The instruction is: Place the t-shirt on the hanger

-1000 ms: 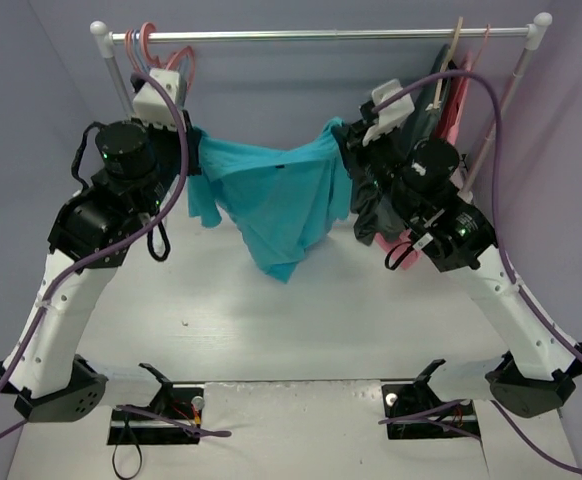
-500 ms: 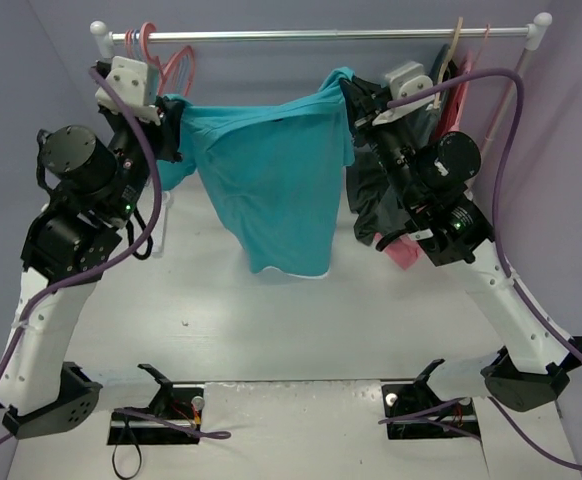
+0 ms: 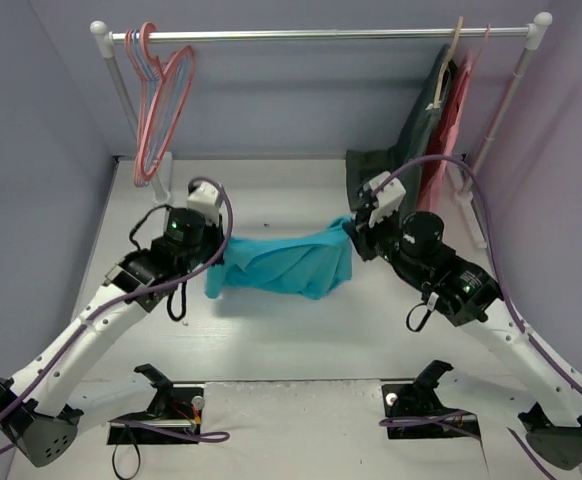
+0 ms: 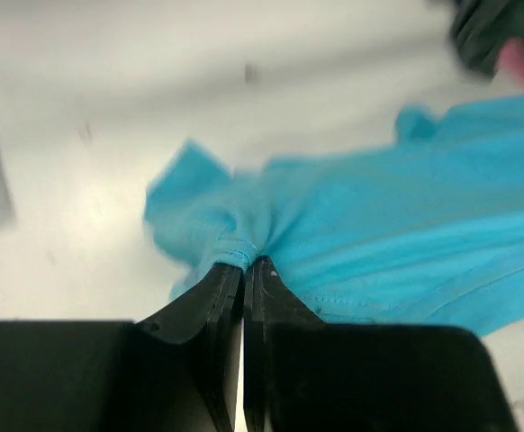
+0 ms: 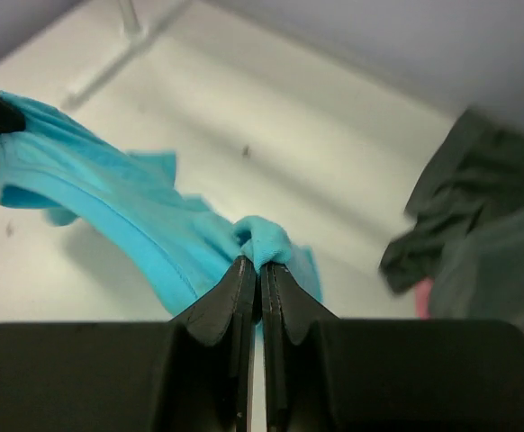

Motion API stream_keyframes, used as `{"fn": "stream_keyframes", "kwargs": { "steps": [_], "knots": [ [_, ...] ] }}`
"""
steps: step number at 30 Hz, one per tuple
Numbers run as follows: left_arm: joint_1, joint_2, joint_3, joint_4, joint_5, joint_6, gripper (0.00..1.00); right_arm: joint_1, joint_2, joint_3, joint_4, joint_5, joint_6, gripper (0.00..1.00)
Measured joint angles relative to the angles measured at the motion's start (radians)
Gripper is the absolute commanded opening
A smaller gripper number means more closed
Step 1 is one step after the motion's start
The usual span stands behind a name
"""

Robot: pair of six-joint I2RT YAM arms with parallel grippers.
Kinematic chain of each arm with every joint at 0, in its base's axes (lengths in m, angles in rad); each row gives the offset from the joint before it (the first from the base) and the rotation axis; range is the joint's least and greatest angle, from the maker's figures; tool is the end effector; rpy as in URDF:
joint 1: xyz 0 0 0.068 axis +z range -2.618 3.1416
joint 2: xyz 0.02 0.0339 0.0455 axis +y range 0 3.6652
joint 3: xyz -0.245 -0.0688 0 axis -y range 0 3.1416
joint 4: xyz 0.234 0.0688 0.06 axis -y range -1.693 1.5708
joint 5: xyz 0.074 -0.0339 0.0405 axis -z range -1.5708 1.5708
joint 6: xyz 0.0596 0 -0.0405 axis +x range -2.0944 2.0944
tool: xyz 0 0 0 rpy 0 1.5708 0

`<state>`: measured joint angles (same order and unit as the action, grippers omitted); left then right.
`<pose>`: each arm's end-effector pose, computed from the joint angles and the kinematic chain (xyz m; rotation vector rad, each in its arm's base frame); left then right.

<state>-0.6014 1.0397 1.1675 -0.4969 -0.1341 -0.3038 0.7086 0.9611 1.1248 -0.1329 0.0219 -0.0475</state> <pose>0.2061 -0.1317 0.3661 0.2017 1.9552 -0.4699 0.1788 0.1515 0.4158 -0.5601 1.4581 0.5066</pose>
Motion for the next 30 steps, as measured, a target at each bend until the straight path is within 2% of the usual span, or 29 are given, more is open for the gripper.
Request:
{"fn": "stream_keyframes", "kwargs": {
  "steps": [4,8,12,17,20,21,26,27,28,30],
  "knots": [
    [-0.006,-0.077,-0.200,-0.082,0.029,-0.126,0.00,0.000,-0.068,-0.122,-0.092,-0.027,0.113,0.00],
    [-0.007,-0.126,-0.249,-0.087,0.051,-0.201,0.00,0.000,-0.036,-0.240,-0.099,-0.064,0.200,0.00],
    [-0.007,-0.060,-0.249,-0.034,0.045,-0.236,0.00,0.000,0.122,-0.298,-0.063,-0.080,0.239,0.00],
    [-0.005,0.129,-0.250,0.046,0.021,-0.247,0.00,-0.009,0.405,-0.257,0.009,-0.119,0.232,0.00],
    [0.009,0.257,-0.245,0.074,0.002,-0.240,0.22,-0.028,0.551,-0.169,0.016,-0.125,0.215,0.03],
    [0.018,0.297,-0.236,0.072,-0.003,-0.234,0.36,-0.037,0.591,-0.127,0.018,-0.127,0.209,0.04],
    [0.074,0.397,-0.107,0.046,-0.022,-0.202,0.55,-0.074,0.664,0.033,0.017,-0.109,0.195,0.09],
    [0.081,0.395,-0.077,0.046,-0.027,-0.195,0.57,-0.081,0.664,0.057,0.017,-0.104,0.192,0.14],
    [0.087,0.389,-0.038,0.040,-0.033,-0.182,0.60,-0.088,0.663,0.080,0.014,-0.099,0.189,0.31],
    [0.087,0.378,0.042,0.026,-0.040,-0.158,0.61,-0.103,0.663,0.121,0.006,-0.083,0.182,0.45]
  ]
}}
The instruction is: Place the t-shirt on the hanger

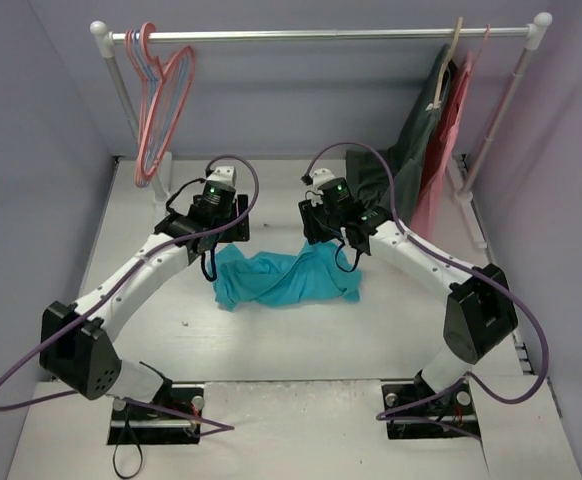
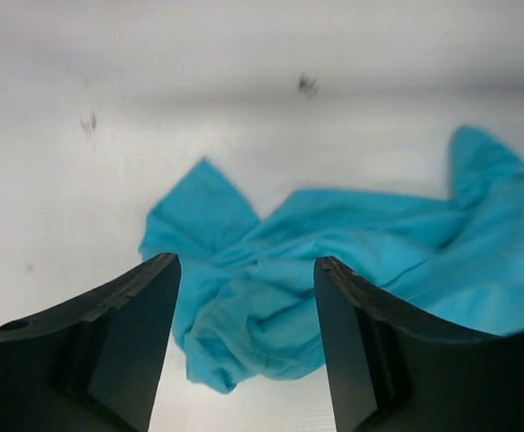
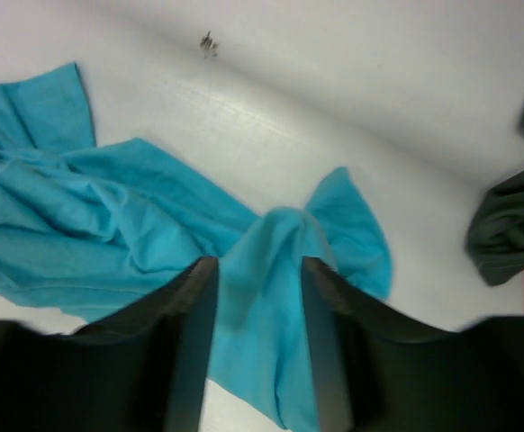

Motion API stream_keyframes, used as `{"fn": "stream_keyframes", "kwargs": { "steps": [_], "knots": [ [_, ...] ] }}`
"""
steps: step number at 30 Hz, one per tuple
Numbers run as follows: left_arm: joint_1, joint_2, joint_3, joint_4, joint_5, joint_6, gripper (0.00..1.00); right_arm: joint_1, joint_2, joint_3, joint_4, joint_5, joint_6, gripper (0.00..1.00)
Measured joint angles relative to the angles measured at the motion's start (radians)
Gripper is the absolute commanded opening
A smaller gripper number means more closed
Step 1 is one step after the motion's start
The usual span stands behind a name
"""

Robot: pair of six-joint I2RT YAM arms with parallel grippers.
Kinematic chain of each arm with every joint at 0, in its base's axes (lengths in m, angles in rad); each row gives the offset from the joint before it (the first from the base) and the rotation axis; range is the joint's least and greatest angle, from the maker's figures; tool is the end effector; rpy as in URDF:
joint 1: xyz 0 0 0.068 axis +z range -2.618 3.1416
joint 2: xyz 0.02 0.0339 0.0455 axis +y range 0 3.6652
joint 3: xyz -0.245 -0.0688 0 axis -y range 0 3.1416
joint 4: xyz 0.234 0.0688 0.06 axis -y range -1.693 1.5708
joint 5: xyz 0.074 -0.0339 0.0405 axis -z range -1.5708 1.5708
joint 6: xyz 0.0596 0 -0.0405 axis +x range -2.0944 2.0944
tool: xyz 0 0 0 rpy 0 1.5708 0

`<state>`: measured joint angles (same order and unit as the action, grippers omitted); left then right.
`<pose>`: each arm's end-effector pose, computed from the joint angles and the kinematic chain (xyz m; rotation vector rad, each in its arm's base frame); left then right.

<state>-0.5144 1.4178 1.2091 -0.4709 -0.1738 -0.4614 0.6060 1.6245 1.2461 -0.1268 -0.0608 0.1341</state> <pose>0.2900 -0.1520 0.2825 -0.0341 2.2591 -0.3317 0.3181 0.2249 0.2628 -0.5315 2.0482 0.5112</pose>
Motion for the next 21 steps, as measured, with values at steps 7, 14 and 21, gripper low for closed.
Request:
{"fn": "stream_keyframes", "kwargs": {
  "steps": [7,14,21],
  "knots": [
    [-0.001,-0.037,0.300,-0.111,0.028,0.108,0.61,-0.020,-0.055,0.048,-0.058,0.032,-0.030,0.63],
    [0.000,-0.048,0.640,-0.268,-0.026,0.256,0.47,-0.020,-0.242,-0.004,-0.076,0.023,-0.033,0.65],
    [0.182,0.022,0.921,-0.303,-0.055,0.387,0.44,-0.020,-0.312,-0.077,-0.082,-0.011,-0.034,0.66]
  ]
}}
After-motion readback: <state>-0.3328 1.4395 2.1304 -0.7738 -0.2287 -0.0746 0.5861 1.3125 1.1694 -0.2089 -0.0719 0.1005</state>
